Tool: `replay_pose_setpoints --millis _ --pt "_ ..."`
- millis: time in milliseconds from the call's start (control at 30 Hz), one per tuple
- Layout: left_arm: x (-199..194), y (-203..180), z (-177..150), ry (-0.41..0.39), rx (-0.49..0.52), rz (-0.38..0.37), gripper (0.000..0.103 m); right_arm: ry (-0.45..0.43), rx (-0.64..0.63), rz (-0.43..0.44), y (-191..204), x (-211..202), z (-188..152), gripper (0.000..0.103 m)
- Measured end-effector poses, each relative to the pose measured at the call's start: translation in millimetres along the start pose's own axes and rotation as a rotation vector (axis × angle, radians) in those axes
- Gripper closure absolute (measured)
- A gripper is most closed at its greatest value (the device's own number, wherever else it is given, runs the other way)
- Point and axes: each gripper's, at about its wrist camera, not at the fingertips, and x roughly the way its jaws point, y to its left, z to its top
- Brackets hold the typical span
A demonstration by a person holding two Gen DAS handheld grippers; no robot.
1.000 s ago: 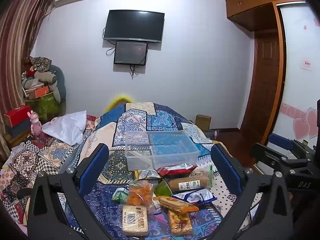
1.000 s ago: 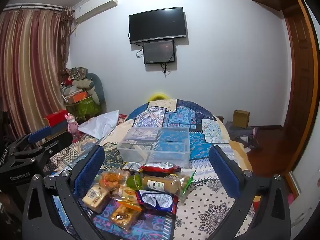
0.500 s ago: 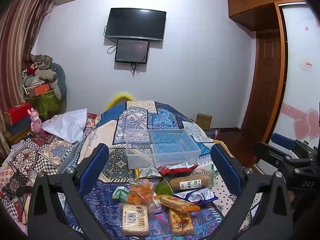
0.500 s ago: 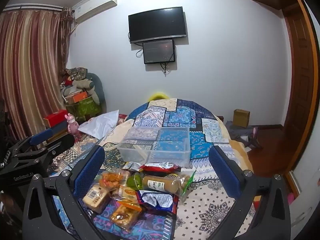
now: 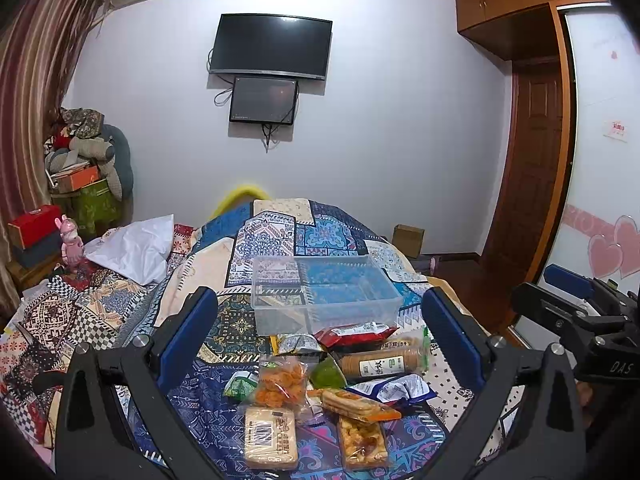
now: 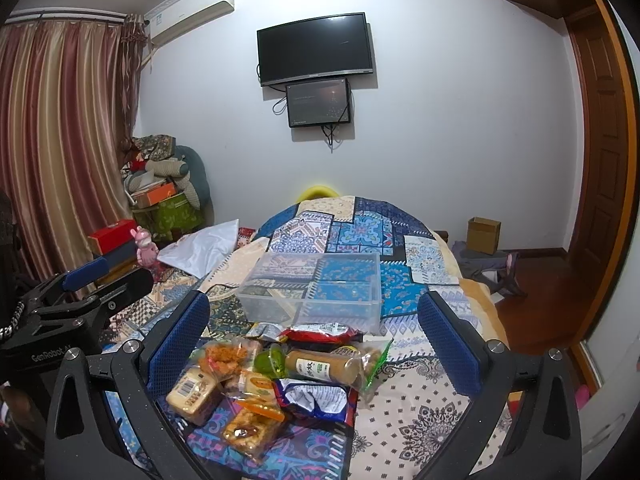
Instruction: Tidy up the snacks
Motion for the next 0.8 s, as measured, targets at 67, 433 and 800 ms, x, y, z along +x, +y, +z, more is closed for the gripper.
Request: replay_pose_setpoints --millis 67,433,800 --pt "0.1 -0.4 -0.1 0.003 0.000 -0.001 0.000 -0.001 -0.001 0.001 0.0 -0.2 -0.3 0.000" --pt "-0.5 -0.2 0.5 0.004 0.001 0.001 0.000 -0.001 -0.001 0.005 2.0 -1.6 0.6 0.000" --pt "-1.0 0.1 0.8 0.008 0.003 -0.002 0.000 -0.002 -0.001 0.007 2.8 -1.5 0.5 0.000"
